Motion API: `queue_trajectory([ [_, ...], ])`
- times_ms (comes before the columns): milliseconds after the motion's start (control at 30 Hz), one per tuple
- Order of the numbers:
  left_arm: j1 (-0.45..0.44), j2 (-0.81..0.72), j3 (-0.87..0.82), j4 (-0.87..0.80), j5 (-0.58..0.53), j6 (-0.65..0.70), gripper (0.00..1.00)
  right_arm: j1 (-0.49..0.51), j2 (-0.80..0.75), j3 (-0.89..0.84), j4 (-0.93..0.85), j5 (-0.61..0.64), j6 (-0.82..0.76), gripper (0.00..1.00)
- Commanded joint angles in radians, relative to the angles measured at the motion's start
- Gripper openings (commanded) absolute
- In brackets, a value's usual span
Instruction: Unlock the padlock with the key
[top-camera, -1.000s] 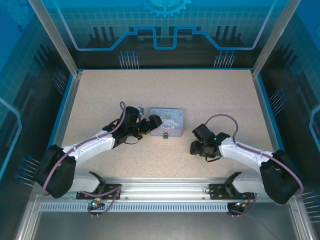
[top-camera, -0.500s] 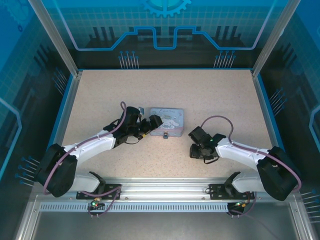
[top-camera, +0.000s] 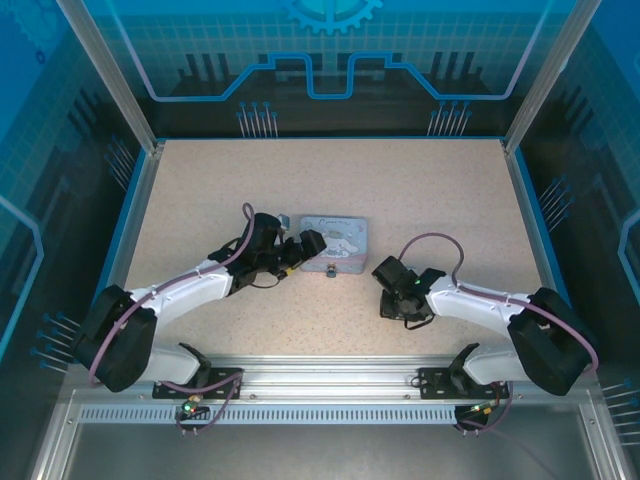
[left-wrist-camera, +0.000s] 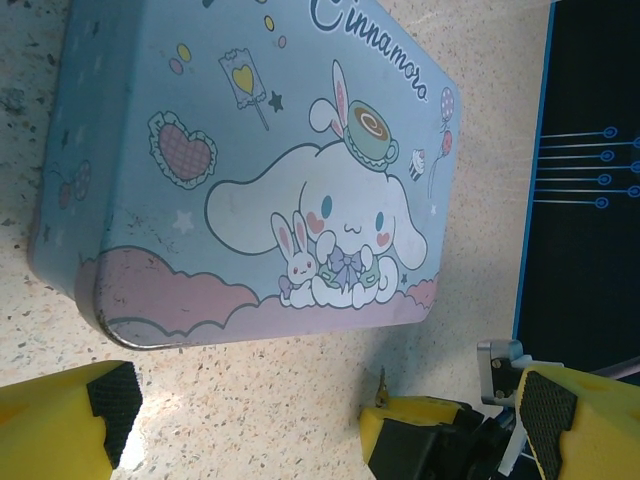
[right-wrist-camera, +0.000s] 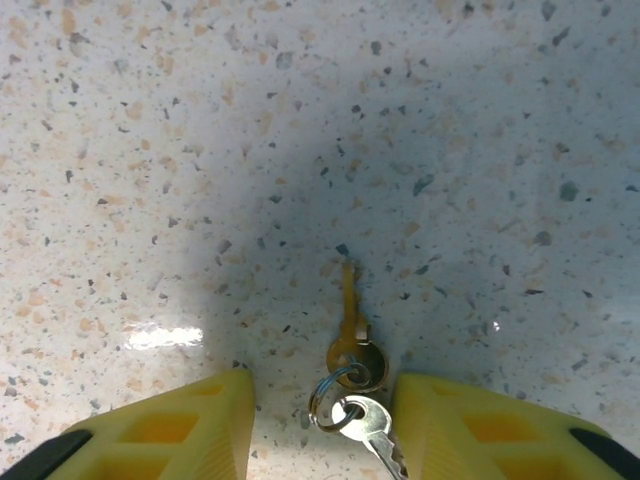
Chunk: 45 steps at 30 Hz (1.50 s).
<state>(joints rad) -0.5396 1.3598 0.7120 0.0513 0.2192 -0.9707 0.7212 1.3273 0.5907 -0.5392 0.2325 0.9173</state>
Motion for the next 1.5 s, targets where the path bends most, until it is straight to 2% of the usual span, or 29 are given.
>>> queue_trajectory([
  [0, -0.004, 0.007, 0.036, 0.019, 0.031, -0.011, 0.99, 0.003, 0.045, -0.004, -0.011, 0.059, 0.013, 0.40],
  [100, -0.004, 0.006, 0.036, 0.019, 0.031, -0.011, 0.99, 0.001, 0.052, 0.003, -0.011, 0.063, 0.000, 0.39],
  [233, -0.004, 0.004, 0.036, 0.018, 0.030, -0.011, 0.99, -0.001, 0.052, 0.003, -0.010, 0.066, -0.011, 0.31],
  [600, -0.004, 0.007, 0.046, 0.028, 0.027, -0.007, 0.99, -0.006, -0.001, -0.012, 0.002, 0.053, -0.043, 0.00],
  [800, -0.003, 0.006, 0.071, -0.004, 0.019, 0.015, 0.99, -0.032, -0.071, 0.012, 0.017, -0.001, -0.117, 0.00],
  [933, -0.003, 0.001, 0.098, -0.034, 0.019, 0.031, 0.99, -0.074, -0.166, 0.011, 0.085, -0.123, -0.190, 0.00],
  [1167, -0.003, 0.004, 0.158, -0.059, 0.048, 0.043, 0.99, -0.179, -0.295, -0.001, 0.276, -0.453, -0.320, 0.00],
  [1333, -0.003, 0.027, 0.191, -0.032, 0.109, 0.061, 0.99, -0.234, -0.276, 0.018, 0.402, -0.664, -0.334, 0.00],
  [1467, -0.004, 0.052, 0.210, 0.004, 0.176, 0.075, 0.97, -0.238, -0.216, 0.078, 0.432, -0.724, -0.327, 0.00],
])
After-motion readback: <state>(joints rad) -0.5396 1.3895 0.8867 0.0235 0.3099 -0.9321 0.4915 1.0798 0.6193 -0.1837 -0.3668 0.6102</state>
